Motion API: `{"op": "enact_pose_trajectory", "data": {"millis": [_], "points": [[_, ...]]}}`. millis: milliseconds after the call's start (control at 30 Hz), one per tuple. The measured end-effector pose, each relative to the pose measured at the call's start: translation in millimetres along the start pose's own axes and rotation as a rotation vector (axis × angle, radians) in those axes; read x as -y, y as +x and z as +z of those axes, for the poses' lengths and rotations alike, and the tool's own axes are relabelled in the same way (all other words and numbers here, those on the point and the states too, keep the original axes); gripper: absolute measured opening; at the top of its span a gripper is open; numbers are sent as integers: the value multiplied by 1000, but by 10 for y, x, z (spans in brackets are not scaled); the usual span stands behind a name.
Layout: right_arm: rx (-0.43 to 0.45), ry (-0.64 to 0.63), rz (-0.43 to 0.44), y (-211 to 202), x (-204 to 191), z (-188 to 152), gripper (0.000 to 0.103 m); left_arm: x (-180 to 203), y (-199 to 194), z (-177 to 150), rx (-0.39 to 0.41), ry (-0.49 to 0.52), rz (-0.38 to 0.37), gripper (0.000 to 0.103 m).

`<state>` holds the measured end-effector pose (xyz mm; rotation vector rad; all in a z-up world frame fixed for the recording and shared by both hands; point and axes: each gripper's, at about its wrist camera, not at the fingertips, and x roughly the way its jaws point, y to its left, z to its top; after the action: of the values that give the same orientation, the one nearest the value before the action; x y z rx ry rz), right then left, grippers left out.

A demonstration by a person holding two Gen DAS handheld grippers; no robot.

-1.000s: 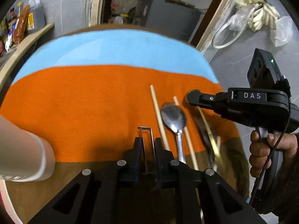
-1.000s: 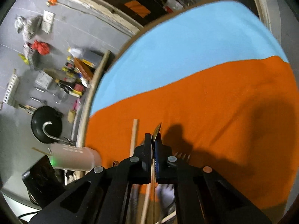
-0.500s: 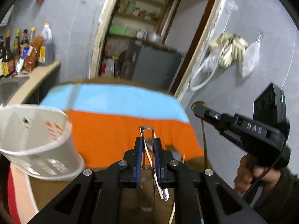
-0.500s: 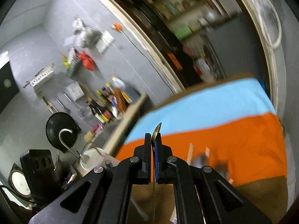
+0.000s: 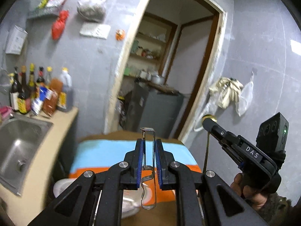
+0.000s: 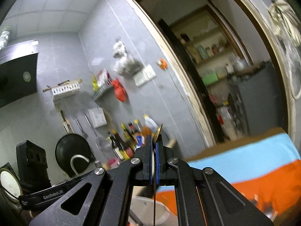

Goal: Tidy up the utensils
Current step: 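Lift and carry both held utensils over the white caddy, then open the right tool then the left tool to drop utensils into the caddy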

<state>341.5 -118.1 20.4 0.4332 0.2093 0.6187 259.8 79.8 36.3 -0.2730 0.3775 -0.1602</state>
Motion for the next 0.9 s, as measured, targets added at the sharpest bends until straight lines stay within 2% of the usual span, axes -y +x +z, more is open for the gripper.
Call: {"op": "enact_pose_trajectory", "data": {"millis": [167, 400, 633, 900], "points": [[31, -18, 0, 309, -305, -185, 3, -404, -229, 113, 45, 13, 79, 12], [-15, -65, -55, 579, -277, -612, 3, -910, -222, -24, 51, -8, 176, 12], [-65, -88, -102, 720, -153, -859, 3, -1033, 19, -267, 31, -4, 179, 12], [-105, -92, -113, 719, -116, -935, 3, -994, 202, -433, -29, 23, 169, 12]]}}
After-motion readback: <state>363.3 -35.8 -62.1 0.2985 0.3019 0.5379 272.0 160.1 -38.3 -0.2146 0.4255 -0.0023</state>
